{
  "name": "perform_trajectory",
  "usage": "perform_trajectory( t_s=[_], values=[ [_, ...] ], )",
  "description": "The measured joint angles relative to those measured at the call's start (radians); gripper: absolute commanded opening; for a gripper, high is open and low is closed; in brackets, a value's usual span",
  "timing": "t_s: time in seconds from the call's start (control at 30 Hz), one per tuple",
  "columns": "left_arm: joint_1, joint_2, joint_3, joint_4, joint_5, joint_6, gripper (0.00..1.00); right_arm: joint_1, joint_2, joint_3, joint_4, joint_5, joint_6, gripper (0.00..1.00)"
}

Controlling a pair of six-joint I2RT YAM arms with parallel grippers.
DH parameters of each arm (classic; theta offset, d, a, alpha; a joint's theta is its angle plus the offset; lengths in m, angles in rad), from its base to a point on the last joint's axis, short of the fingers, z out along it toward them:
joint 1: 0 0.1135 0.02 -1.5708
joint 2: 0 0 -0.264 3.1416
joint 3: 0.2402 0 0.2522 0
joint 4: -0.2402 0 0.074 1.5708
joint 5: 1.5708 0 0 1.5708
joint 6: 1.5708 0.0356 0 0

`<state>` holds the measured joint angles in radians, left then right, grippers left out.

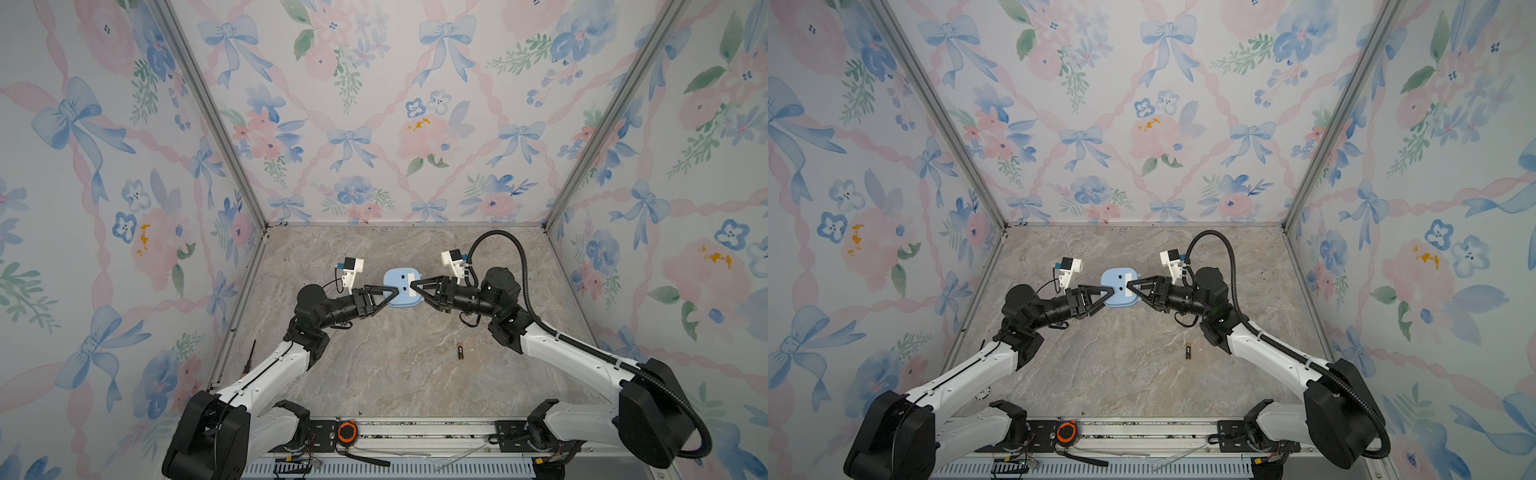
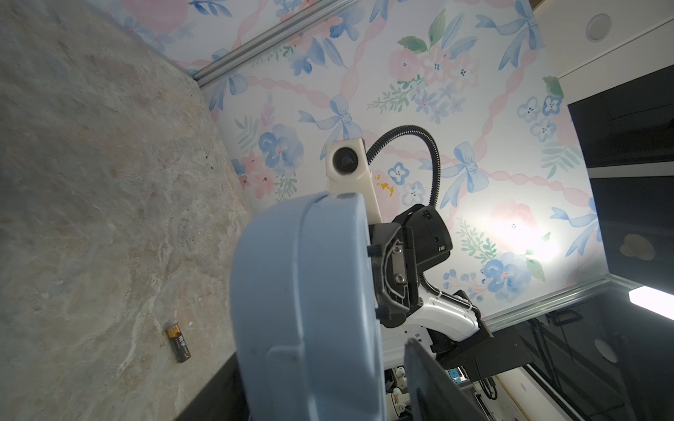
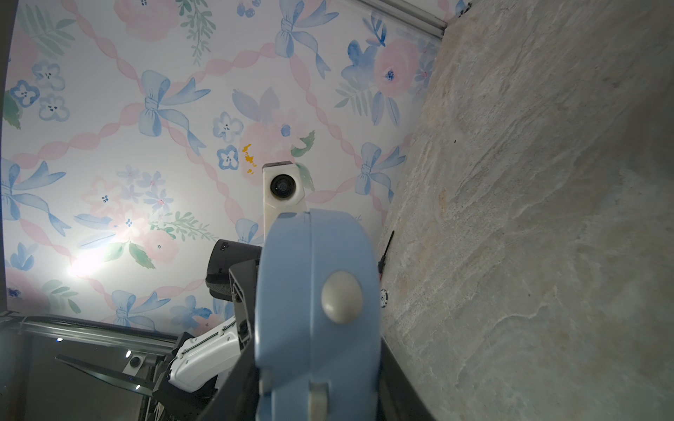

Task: Insert the battery into the alarm
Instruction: Adjust the alarm at the center of the board.

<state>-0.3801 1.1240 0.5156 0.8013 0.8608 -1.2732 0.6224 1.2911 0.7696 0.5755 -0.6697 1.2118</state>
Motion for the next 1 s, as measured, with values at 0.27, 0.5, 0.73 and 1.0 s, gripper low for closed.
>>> perform_trajectory(
  t_s=[0.27,0.5,0.73,1.0],
  values=[
    [0.000,0.023,0.000,0.045,0.004,-0.018,0.52,0.006,0.004,0.000,0.015,-0.004,0.001,0.26],
    [-0.004,0.032,0.000,0.048,-0.001,-0.029,0.46,0.010,0.021,0.000,0.030,-0.008,0.005,0.26],
    [-0.004,0.031,0.001,0.066,-0.010,-0.106,0.28,0.008,0.024,0.000,0.058,-0.009,-0.023,0.37],
    [-0.005,0.039,-0.002,-0.004,-0.055,-0.026,0.19,-0.068,-0.079,0.048,-0.358,0.127,-0.130,0.79]
  ],
)
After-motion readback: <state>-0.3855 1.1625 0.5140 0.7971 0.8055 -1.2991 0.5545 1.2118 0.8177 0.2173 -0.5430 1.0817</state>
